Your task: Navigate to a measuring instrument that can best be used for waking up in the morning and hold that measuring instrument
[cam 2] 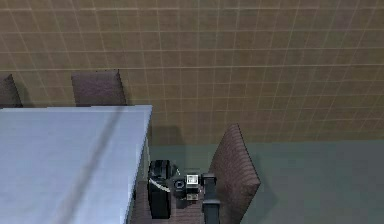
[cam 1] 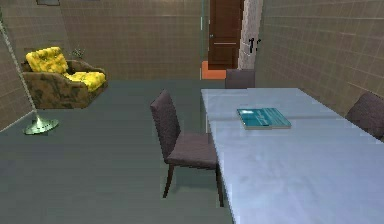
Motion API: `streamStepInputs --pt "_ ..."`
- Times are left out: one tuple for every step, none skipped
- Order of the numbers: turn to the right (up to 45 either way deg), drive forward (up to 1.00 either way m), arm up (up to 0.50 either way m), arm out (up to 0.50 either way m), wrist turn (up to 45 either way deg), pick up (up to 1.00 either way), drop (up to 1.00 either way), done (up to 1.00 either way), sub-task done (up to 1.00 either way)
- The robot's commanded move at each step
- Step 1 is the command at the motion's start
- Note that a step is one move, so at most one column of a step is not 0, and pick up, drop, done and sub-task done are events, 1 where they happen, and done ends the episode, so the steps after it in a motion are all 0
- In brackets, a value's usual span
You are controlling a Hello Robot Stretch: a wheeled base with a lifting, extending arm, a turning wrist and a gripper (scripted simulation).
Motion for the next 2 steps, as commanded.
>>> streamStepInputs --pt "0.0 0.00 -0.30 0.00 0.0 0.00 0.00 0.00 0.00" --pt "0.0 0.00 0.00 0.00 0.0 1.00 0.00 0.00 0.00"
